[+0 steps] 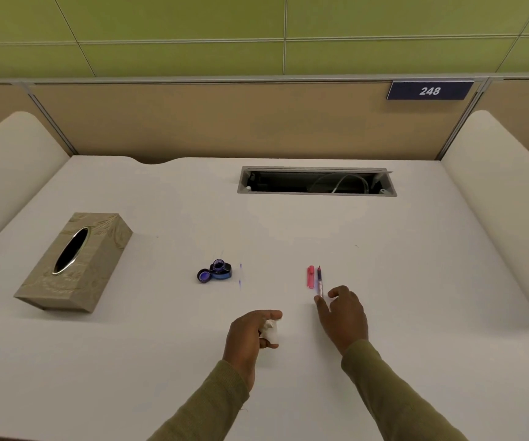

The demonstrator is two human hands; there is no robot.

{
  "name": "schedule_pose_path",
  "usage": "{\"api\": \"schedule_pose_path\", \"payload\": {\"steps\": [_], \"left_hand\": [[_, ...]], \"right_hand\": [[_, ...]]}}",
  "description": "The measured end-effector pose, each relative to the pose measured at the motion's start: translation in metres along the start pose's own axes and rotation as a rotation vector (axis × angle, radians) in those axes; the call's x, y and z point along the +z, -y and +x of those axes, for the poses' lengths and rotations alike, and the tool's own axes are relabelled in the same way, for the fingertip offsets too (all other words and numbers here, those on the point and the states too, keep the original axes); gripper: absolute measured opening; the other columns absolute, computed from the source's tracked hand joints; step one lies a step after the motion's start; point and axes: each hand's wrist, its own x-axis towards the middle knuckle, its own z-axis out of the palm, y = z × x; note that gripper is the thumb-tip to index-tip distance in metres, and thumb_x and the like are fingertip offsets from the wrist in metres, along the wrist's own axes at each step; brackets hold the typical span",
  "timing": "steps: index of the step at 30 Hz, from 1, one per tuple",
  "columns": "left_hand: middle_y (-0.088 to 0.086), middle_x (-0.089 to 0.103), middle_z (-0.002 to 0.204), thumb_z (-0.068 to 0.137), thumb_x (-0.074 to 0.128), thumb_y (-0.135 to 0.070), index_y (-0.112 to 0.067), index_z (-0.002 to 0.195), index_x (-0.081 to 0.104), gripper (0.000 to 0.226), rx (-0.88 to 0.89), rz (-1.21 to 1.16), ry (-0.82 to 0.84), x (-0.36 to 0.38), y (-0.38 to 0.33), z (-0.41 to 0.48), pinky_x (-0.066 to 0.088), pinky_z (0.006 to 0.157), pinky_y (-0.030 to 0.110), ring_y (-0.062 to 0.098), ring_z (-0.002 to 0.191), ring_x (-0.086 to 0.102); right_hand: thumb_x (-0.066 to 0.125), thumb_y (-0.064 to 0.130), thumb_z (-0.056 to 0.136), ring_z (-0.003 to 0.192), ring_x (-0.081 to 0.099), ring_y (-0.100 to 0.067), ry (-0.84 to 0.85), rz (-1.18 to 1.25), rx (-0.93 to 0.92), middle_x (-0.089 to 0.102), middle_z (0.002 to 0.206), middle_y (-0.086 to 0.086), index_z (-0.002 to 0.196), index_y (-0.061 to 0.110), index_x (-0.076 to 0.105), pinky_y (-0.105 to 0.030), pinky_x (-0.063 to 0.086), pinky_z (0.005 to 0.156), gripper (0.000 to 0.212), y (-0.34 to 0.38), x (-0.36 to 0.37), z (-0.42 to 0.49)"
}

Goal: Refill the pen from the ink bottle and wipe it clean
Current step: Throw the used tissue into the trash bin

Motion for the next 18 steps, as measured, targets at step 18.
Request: {"api": "schedule_pose_path", "payload": {"steps": [18], "left_hand": [[0.004,0.067,0.101,0.092,0.054,0.004,-0.022,0.113,0.061,0.035,0.162,0.16,0.081,-0.006,0.004,-0.023,0.058,0.069,0.025,0.023,0.085,0.071]], "right_hand": [[0.069,0.028,0.089,0.081,0.064,-0.014,-0.081,0.311,0.004,0.067,0.091,0.005,0.1,0.021,0.063,-0.027,0.048,0.074,0.014,0.012,-0.021,-0.08]]}}
